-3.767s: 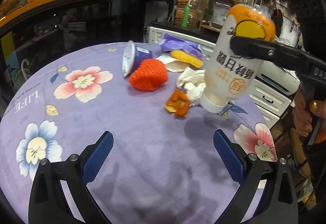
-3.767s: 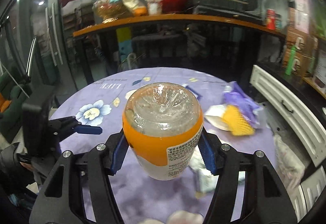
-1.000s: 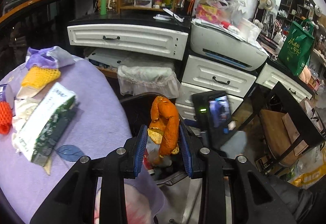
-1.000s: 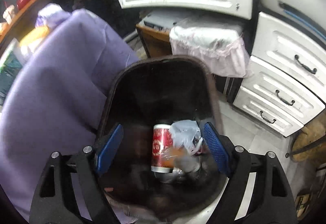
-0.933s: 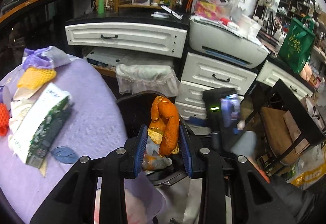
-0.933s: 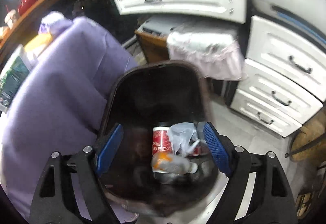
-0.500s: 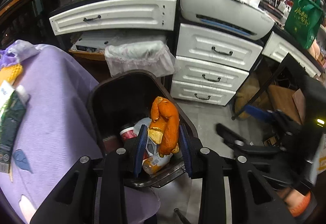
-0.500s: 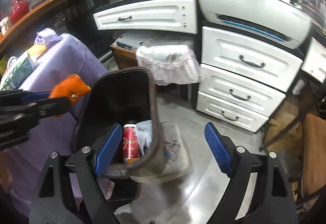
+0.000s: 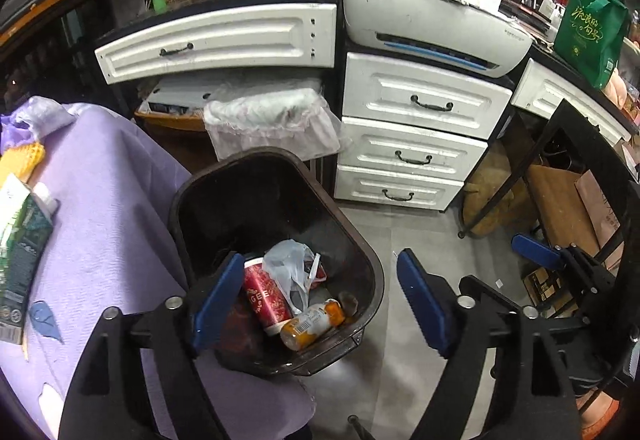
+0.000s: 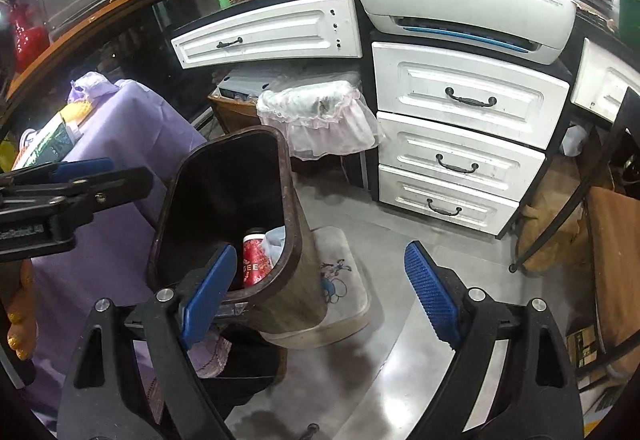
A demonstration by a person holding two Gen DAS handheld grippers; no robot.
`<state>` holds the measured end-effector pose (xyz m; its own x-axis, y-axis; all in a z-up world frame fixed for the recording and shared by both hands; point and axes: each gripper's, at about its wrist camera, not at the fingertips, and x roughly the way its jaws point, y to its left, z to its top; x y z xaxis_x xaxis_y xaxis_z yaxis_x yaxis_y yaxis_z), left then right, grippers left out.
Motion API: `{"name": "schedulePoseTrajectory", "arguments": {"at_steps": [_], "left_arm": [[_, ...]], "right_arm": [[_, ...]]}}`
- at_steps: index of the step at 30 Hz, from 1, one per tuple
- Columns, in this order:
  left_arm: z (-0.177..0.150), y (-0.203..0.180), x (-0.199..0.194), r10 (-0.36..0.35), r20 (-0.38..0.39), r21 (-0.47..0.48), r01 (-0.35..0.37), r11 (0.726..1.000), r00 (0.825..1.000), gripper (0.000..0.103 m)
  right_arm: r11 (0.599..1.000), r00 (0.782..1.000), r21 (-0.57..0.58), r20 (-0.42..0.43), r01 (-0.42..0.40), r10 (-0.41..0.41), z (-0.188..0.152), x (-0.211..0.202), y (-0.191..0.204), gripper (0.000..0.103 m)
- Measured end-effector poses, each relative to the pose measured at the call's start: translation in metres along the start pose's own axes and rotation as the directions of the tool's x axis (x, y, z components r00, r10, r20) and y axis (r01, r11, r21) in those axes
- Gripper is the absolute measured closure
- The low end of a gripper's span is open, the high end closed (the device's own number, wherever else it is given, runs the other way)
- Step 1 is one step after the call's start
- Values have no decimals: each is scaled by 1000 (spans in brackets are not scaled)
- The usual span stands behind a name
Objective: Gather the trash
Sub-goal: 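Move both open tools back over the table toward the tissues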
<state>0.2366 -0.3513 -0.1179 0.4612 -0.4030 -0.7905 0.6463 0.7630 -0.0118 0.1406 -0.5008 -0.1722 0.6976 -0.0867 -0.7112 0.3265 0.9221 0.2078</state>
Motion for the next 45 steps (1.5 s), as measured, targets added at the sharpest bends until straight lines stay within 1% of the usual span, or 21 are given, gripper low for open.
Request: {"name": "schedulePoseTrajectory", "arguments": {"at_steps": [5,10,15,18,21,25,30,31,34,39,43,45], "left_arm": [[-3,1,-32,5,76,13,-6,1000,997,17],[-12,7,-64,11,142,30,-16,999,990,13],[-25,27,-89,23,174,-4,-23,1000,984,10],[-34,45,-103,50,189,-32,-45,998,981,9],[-42,59,-113,80,194,-45,-73,996,978,9],[-59,85,-130,120,201,-88,-104,991,972,9],[-81,119,-145,184,191,-134,-160,978,964,8],[-86,127,-147,200,186,-145,-174,974,962,8],[-102,152,-154,237,166,-182,-206,961,957,8],[-123,192,-164,290,138,-251,-250,935,947,8],[-135,215,-171,311,132,-288,-264,921,941,8],[-137,222,-172,311,131,-299,-262,917,941,8]], "right_arm": [[1000,1000,-4,17,-4,4,2,-9,6,18],[999,999,-12,28,-37,37,5,-18,22,18],[995,995,-53,39,-89,91,9,-27,51,18],[989,991,-88,46,-119,124,11,-33,72,18],[980,986,-126,48,-151,158,14,-40,93,18],[965,977,-173,43,-198,208,16,-46,122,18],[933,961,-245,19,-262,275,19,-51,163,18],[928,959,-256,15,-271,284,20,-52,169,17],[910,948,-281,6,-303,318,20,-55,192,12],[868,934,-368,-9,-335,357,23,-58,230,11],[844,921,-383,-54,-377,387,29,-54,252,11],[837,920,-394,-60,-379,388,32,-53,262,11]]}}
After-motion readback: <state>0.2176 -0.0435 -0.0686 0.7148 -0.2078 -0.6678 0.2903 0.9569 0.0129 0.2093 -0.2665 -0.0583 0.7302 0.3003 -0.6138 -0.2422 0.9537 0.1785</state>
